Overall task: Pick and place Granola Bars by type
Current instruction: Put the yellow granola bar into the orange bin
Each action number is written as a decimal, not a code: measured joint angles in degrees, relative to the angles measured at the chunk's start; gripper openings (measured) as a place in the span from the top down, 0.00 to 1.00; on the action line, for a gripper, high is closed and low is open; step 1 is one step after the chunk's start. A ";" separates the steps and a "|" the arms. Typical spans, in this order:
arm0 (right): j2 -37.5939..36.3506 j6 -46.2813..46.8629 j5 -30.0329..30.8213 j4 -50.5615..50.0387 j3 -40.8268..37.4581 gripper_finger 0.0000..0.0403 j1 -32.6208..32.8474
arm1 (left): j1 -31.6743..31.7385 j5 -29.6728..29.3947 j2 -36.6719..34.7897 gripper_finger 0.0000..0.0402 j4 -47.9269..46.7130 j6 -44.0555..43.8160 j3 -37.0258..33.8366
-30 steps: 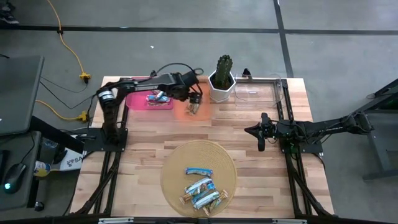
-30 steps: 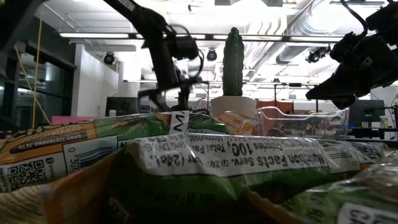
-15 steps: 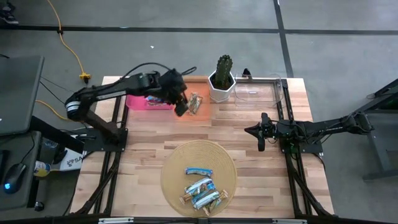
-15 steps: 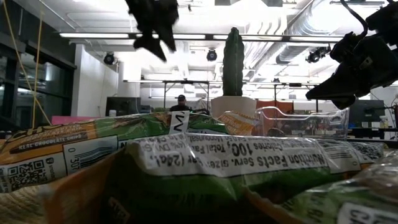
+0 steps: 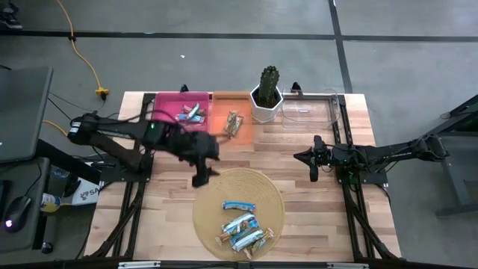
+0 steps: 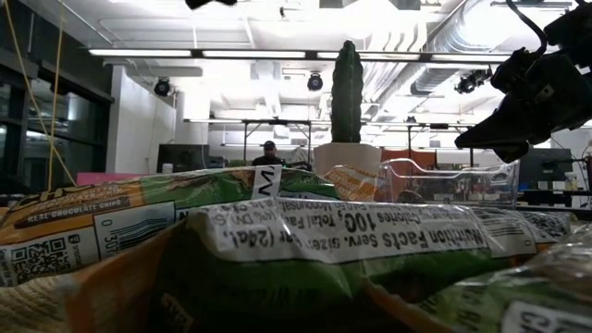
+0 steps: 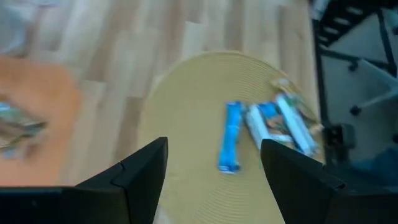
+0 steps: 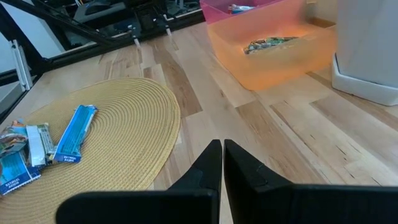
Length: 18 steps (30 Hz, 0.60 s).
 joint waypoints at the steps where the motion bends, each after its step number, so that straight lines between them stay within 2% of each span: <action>1: 0.00 -0.02 0.00 0.02 0.00 1.00 0.00 | -1.71 -0.50 0.36 0.37 0.40 -0.53 0.01; 8: 0.00 0.06 0.00 -0.09 0.02 1.00 0.00 | -11.02 -7.26 1.66 0.37 1.47 -5.49 -0.09; 18: -0.05 0.05 -0.01 -0.18 0.00 1.00 -0.02 | -19.58 -12.56 6.88 0.37 5.43 -15.59 -0.01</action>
